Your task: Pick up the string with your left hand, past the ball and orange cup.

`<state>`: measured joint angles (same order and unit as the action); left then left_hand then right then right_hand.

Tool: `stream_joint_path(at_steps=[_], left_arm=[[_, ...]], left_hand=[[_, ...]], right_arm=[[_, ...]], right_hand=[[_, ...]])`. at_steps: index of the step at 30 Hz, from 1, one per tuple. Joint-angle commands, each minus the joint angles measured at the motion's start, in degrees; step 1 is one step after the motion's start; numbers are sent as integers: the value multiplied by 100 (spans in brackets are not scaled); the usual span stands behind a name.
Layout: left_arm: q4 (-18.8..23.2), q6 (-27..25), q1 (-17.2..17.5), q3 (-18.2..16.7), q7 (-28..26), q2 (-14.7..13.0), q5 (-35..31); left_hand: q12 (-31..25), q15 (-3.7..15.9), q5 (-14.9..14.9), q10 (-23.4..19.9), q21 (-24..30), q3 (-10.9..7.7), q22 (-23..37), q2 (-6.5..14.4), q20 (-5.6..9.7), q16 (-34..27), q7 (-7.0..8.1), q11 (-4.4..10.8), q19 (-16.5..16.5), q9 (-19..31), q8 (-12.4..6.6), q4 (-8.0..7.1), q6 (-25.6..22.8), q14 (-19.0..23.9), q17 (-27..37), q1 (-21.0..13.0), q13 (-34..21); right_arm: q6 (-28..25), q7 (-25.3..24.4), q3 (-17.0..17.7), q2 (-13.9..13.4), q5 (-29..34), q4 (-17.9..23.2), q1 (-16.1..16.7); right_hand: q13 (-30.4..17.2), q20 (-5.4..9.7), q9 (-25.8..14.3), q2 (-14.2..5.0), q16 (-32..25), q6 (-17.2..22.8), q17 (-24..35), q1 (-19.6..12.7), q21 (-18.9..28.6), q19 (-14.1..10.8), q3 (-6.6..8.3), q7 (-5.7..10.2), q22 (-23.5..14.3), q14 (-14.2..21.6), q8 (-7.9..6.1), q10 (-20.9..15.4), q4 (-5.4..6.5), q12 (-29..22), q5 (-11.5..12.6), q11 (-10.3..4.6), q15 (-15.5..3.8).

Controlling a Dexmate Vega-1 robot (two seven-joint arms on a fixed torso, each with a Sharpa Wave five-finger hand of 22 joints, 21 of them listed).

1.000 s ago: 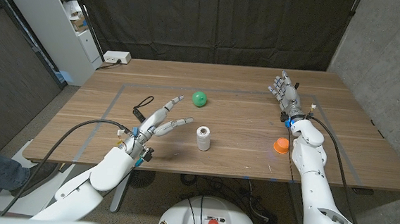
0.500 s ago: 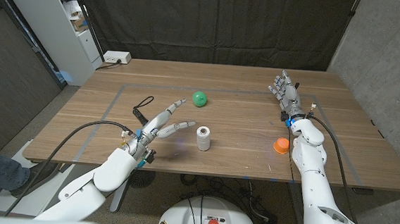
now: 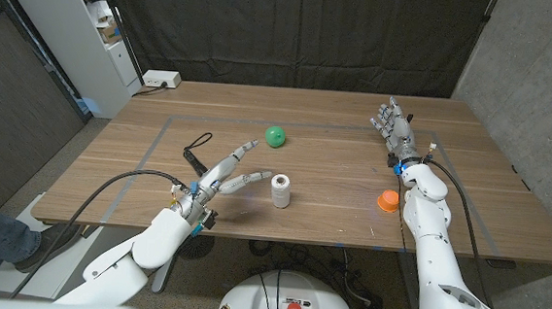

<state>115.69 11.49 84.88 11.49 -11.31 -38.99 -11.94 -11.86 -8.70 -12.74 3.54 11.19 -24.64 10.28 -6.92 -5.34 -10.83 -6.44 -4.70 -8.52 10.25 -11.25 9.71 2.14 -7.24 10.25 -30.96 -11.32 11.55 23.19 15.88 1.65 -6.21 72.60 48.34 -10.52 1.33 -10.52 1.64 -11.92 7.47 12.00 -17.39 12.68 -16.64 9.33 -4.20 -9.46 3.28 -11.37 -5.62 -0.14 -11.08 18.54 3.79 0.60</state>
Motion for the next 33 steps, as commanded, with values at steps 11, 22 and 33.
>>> stream_joint_path(at_steps=[11, 22, 33], left_arm=[[26, -244, -114, 282, 72, 2, -159], [-95, -311, -193, 407, 151, 49, -81], [-4, -564, -179, 470, 69, 75, -281]], left_hand=[[-28, -39, -25, 69, 0, 36, 10, -15, -55, 16, -46, -13, -61, 11, -21, -8, 4, -40, 18, -107, -17], [-29, -35, -27, 78, -2, 46, 11, -23, -60, 20, -48, -19, -77, 11, -17, -19, 1, -60, 18, -149, -17], [-27, -43, -28, 89, -1, 52, 12, -25, -68, 19, -50, -22, -83, 11, -17, -27, -6, -66, 18, -182, -17]], right_arm=[[15, 26, 66, -14, -47, 50, 90], [-4, 41, 65, -23, -52, 22, 86], [35, 66, 70, -28, -74, -92, 19]], right_hand=[[-33, -32, -32, 2, 8, 52, 6, -54, -54, -55, -27, 14, -30, 23, 10, -57, -18, -11, 45, 14, 47], [-33, -34, -32, -1, 6, 52, 6, -55, -67, -63, -35, 22, -31, 28, 10, -57, -22, -10, 49, 6, 47], [-33, -31, -32, -2, 3, 56, 5, -54, -78, -75, -44, 21, -31, 38, 9, -72, -26, -14, 54, -3, 57]])
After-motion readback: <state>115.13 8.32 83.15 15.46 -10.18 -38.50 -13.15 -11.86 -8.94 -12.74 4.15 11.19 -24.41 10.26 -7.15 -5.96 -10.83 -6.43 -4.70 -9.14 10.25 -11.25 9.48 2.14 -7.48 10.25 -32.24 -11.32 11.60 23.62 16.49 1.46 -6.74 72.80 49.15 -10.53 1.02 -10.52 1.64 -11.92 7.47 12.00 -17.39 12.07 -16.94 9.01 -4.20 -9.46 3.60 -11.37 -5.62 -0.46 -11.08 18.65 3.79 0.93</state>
